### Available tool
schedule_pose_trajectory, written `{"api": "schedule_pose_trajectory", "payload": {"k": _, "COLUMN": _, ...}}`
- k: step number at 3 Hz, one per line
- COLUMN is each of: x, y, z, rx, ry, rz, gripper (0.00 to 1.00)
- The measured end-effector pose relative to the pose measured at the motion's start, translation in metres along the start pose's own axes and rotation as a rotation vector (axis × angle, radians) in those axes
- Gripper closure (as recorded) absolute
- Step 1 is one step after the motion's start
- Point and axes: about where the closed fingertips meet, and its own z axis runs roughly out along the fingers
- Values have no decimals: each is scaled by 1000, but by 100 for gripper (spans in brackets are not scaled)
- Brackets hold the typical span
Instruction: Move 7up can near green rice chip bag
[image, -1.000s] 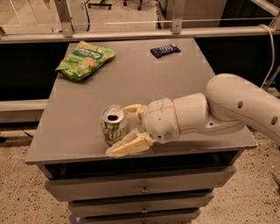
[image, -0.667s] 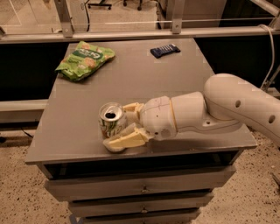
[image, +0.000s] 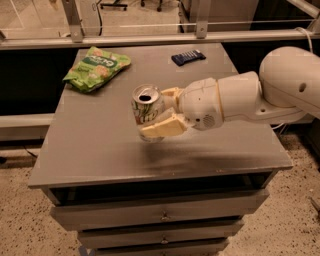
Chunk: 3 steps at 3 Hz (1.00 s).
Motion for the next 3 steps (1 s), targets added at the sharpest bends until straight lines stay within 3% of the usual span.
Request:
{"api": "schedule_pose_trajectory", "payload": {"k": 1, "x": -2, "y": -6, "z": -8, "rx": 17, "ry": 8, "rz": 21, "gripper": 100}}
{"api": "schedule_pose_trajectory", "payload": {"k": 3, "x": -15, "y": -21, "z": 1, "rx": 65, "ry": -35, "rz": -9, "gripper": 100}}
